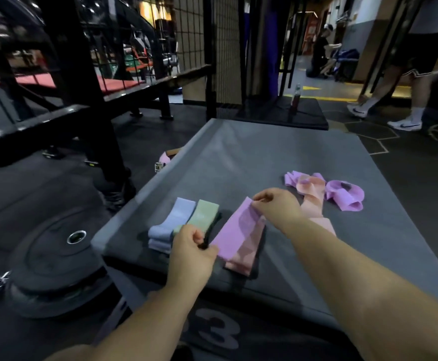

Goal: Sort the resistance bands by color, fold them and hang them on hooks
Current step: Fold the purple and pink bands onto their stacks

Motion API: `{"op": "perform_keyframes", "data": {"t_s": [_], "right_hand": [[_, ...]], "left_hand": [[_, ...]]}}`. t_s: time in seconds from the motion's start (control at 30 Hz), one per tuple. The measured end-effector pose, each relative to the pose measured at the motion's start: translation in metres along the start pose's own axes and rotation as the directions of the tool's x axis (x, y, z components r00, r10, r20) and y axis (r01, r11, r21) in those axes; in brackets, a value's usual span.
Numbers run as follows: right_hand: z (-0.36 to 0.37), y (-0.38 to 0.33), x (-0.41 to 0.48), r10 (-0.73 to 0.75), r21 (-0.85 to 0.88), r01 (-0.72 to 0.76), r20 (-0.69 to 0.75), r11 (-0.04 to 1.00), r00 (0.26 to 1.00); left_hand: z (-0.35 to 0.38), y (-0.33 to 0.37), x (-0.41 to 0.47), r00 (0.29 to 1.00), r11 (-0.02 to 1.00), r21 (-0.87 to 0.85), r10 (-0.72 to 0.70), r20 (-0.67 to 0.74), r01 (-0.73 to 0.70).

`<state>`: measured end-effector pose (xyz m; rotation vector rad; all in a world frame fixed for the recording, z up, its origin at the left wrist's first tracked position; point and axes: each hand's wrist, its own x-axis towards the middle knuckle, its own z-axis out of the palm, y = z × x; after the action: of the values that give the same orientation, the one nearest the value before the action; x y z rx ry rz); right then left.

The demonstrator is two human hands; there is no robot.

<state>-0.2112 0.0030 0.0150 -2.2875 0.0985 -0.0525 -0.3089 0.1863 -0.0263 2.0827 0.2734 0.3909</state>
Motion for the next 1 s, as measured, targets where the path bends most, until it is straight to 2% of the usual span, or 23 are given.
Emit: {"op": "perform_keyframes", "data": {"t_s": [0.17, 0.43, 0.77, 1.0], "right_hand": [[0.026, -0.013, 0.016, -0.034, -0.178, 0.04, 0.04, 0.983, 0.999], [0.051, -0.022, 0.027, -0.029, -0.217, 0.048, 0.091, 0.975, 0.995], [0.066, -0.02, 0.035, -0.05, -0.384, 0.101, 0.141, 0.918, 0.989], [0.068, -0.012, 0.037, -0.052, -0.446, 0.093, 0.103, 0.89, 0.993]], "left_hand": [[0.002, -0.015, -0.002, 0.995, 0.996, -0.022, -0.085, -0.05, 0.084], [-0.001, -0.019, 0.001, 0.985, 0.986, -0.04, -0.166, -0.055, 0.163], [0.0, -0.021, 0.002, 0.988, 0.987, 0.054, -0.154, 0.009, 0.154], [0.003, -0.02, 0.004, 0.988, 0.985, 0.08, -0.153, 0.018, 0.151]]}}
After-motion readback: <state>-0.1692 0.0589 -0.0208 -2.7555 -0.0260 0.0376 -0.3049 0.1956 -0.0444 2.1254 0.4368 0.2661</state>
